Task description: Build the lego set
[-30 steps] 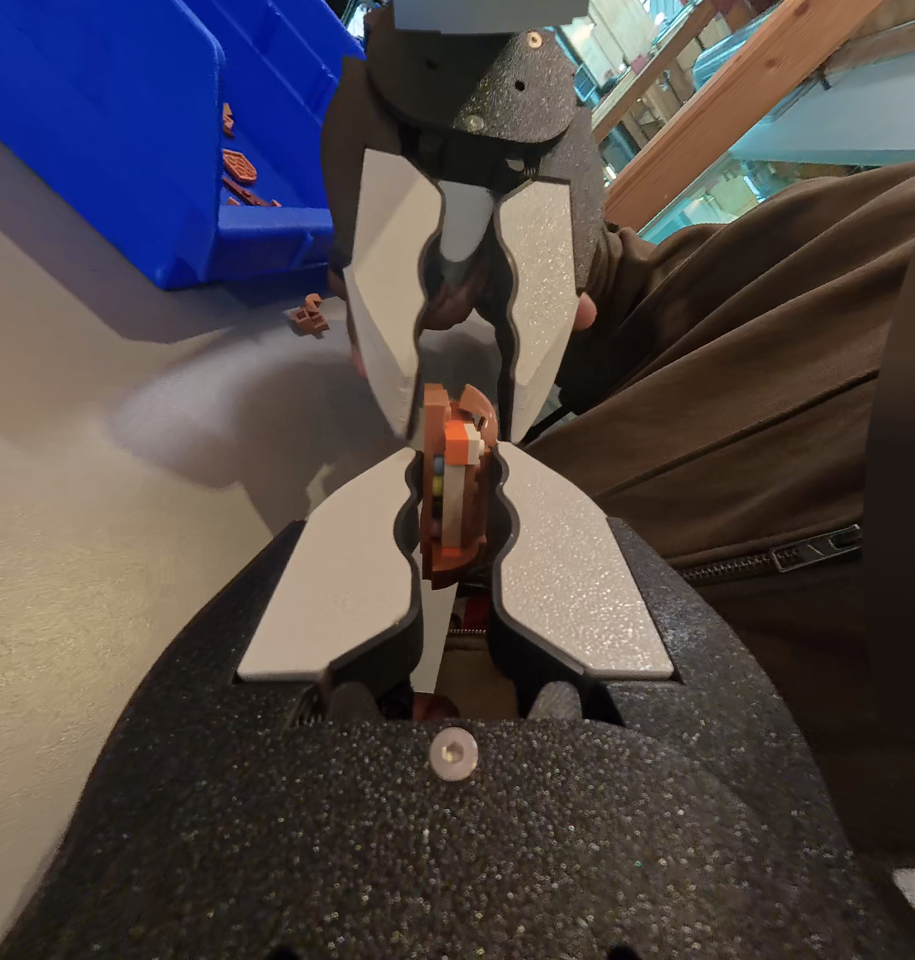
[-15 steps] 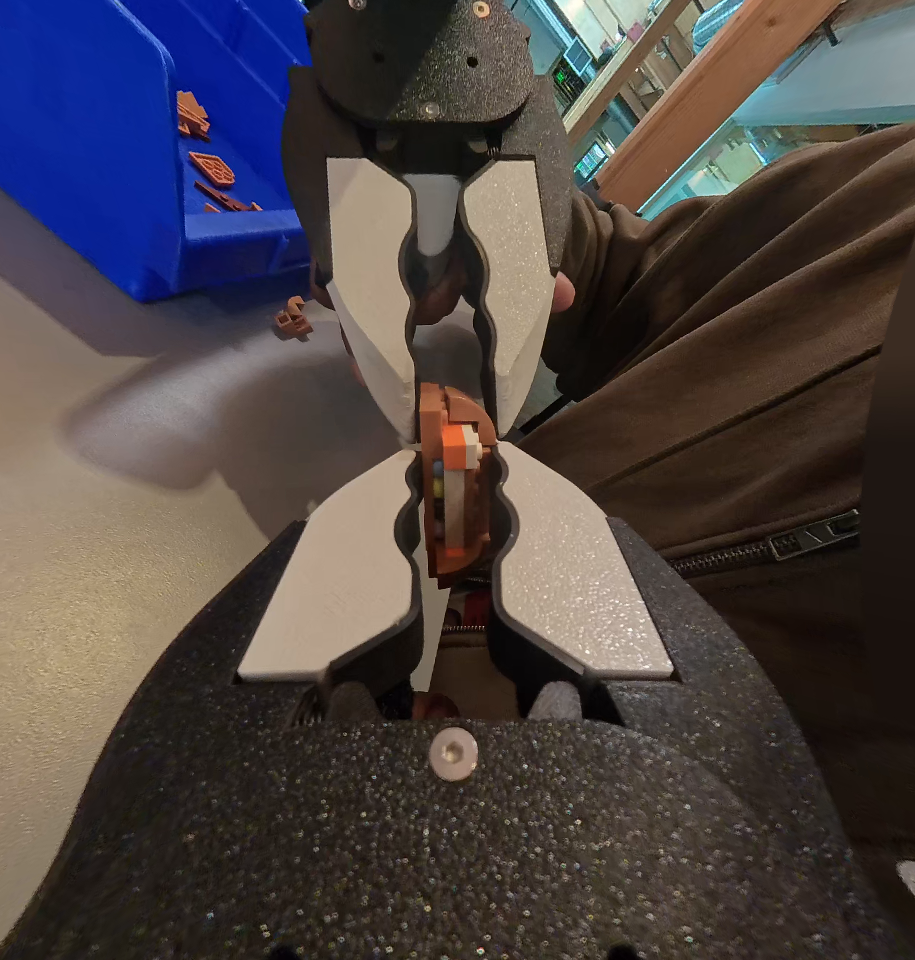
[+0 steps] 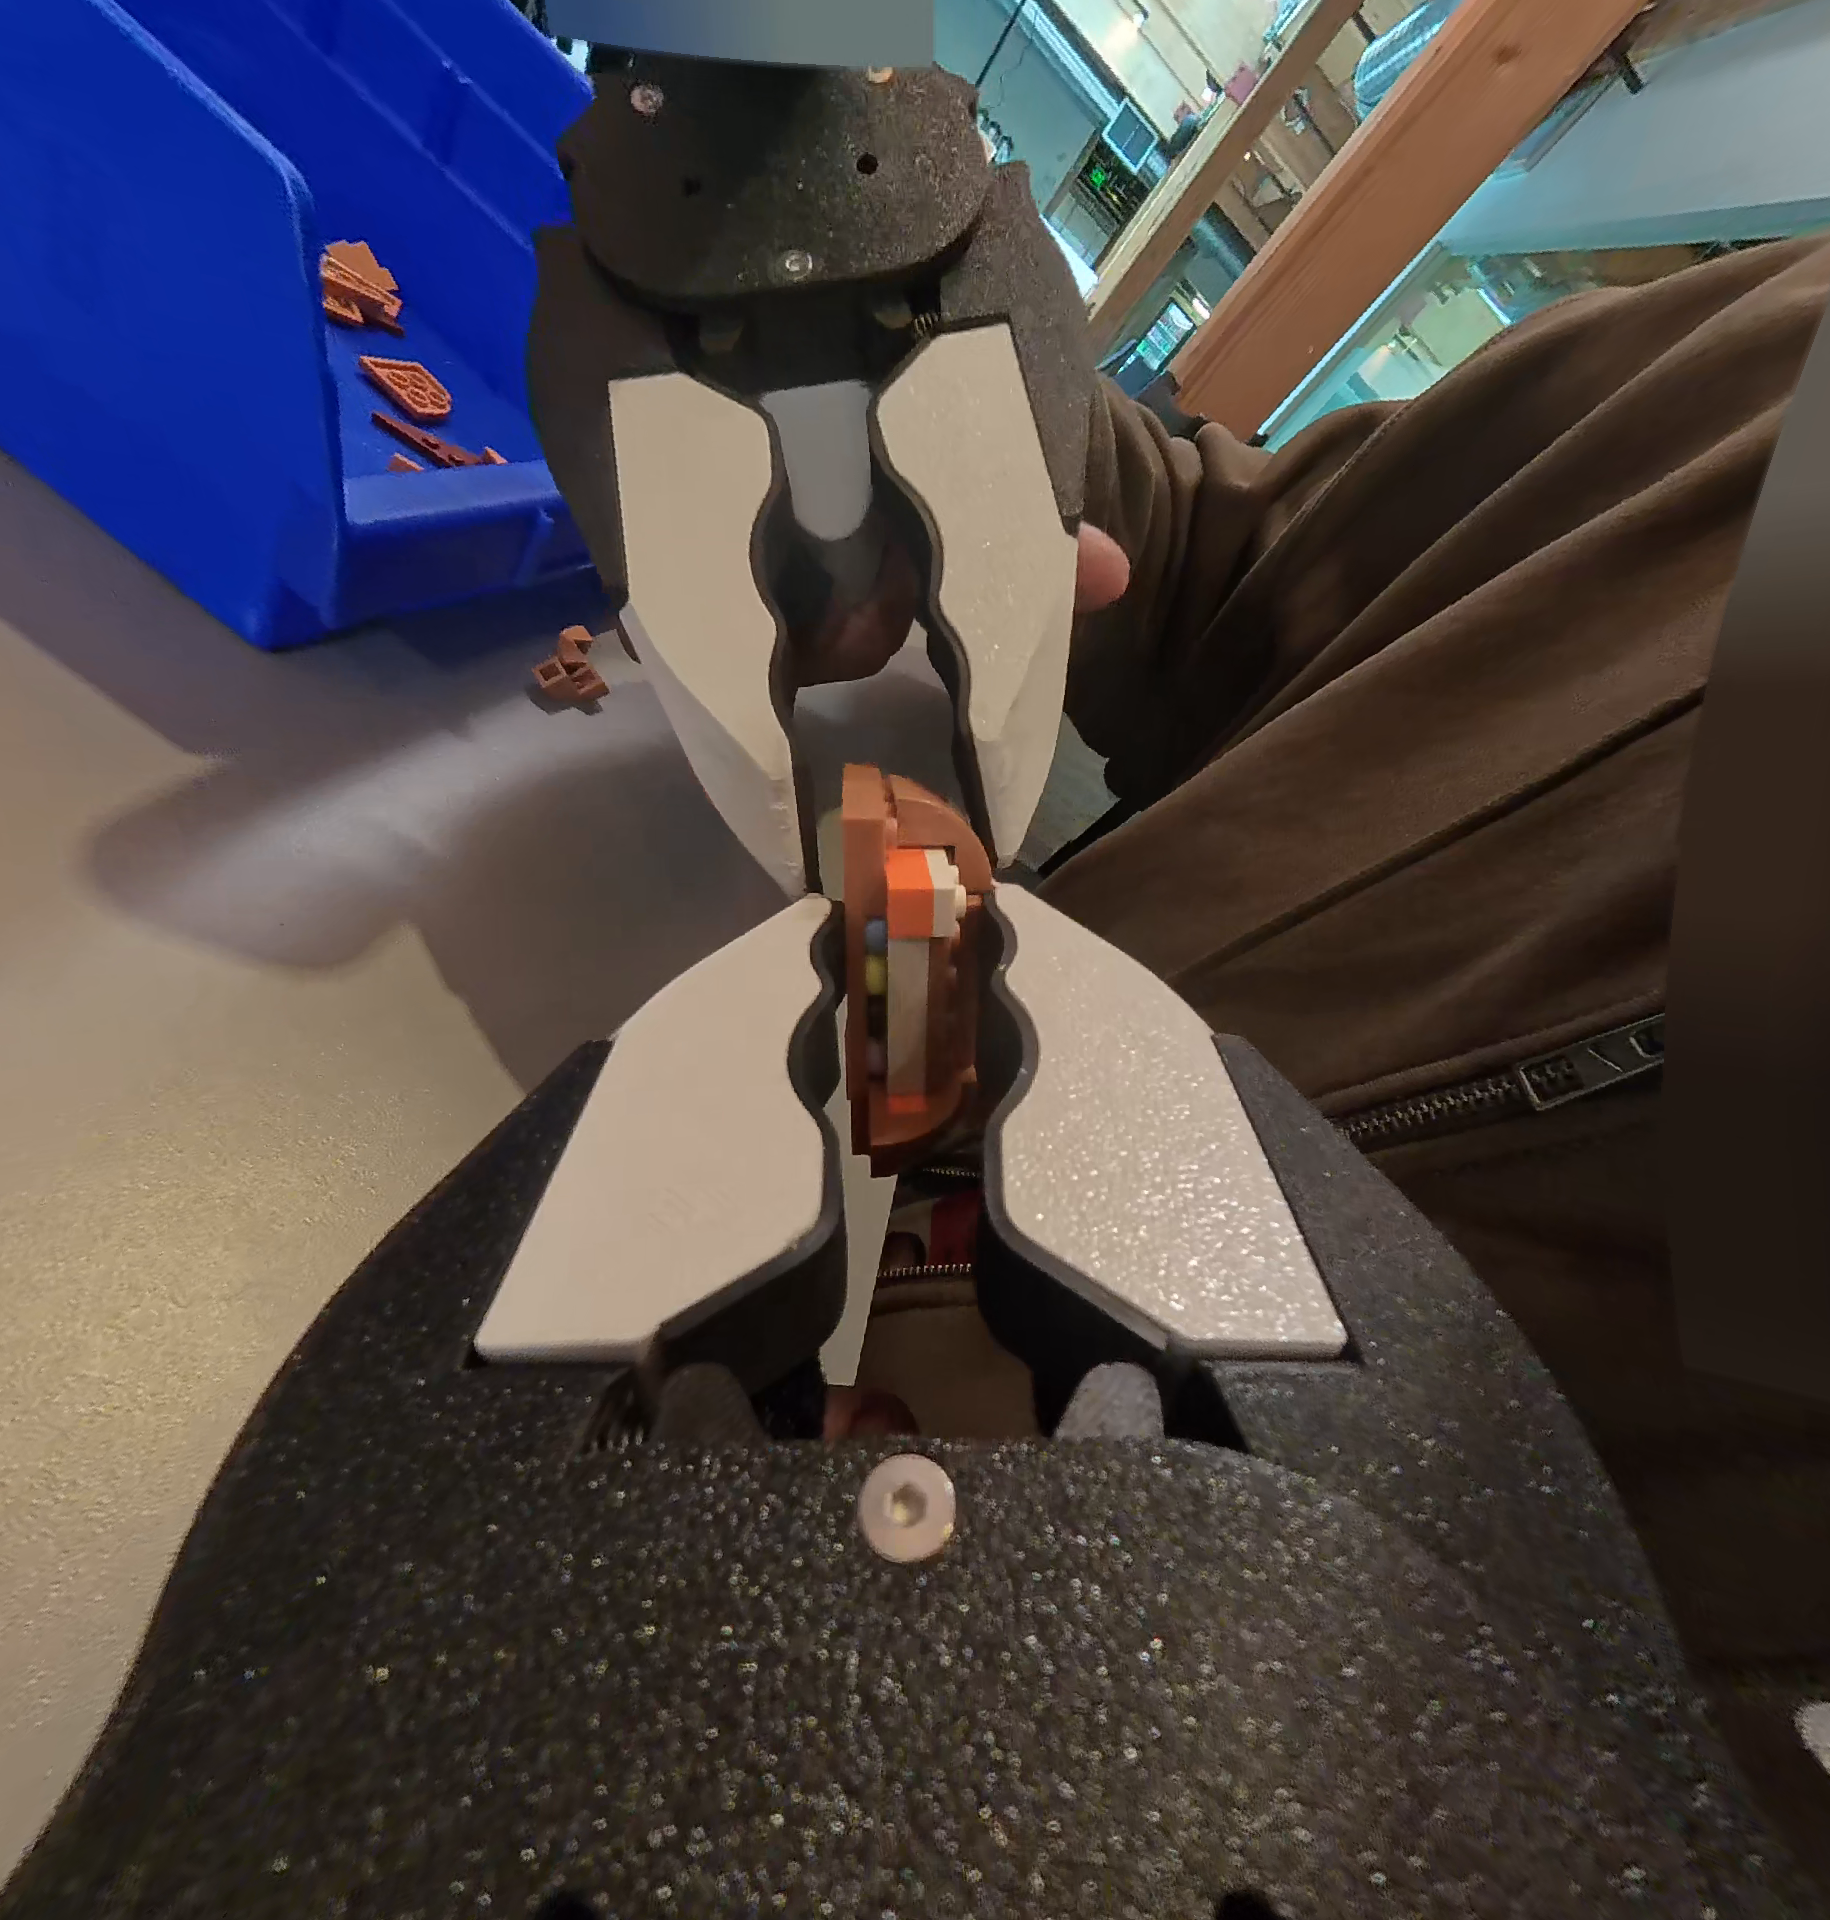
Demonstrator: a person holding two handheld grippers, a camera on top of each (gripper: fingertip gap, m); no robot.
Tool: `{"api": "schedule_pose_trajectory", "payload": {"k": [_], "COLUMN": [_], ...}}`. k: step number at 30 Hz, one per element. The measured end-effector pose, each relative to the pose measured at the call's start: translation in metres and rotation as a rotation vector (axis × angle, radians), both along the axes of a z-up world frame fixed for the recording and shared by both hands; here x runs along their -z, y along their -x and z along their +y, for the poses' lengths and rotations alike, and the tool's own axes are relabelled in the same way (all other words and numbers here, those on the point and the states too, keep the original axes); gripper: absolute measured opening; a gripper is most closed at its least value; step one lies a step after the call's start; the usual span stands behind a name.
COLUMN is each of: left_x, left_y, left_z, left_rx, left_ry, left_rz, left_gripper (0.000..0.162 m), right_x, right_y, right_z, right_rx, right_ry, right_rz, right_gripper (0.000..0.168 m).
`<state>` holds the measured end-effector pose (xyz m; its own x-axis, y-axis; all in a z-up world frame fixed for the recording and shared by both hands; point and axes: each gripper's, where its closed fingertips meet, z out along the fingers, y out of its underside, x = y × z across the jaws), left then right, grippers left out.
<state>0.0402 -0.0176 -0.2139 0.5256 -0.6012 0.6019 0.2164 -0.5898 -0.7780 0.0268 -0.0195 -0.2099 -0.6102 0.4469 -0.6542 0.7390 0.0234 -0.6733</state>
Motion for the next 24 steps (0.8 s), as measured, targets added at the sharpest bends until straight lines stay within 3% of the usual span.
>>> {"api": "schedule_pose_trajectory", "payload": {"k": [6, 13, 24], "left_x": [0.0011, 0.0063, 0.004], "left_y": [0.0014, 0.0006, -0.0069], "left_z": [0.0015, 0.0016, -0.0017], "left_rx": [-0.013, -0.011, 0.016], "left_ry": [0.01, 0.036, 0.002], "left_rz": [-0.002, 0.028, 0.095], "left_gripper": [0.024, 0.024, 0.024], "right_x": [-0.002, 0.0062, 0.0022], "right_y": [0.0005, 0.0004, -0.0082], "right_z": [0.0009, 0.0036, -0.0027], "right_rx": [0.008, -0.014, -0.106], "right_ry": [-0.044, -0.26, -0.199], "right_rz": [0.025, 0.085, 0.053], "right_gripper": [0.035, 0.033, 0.023]}}
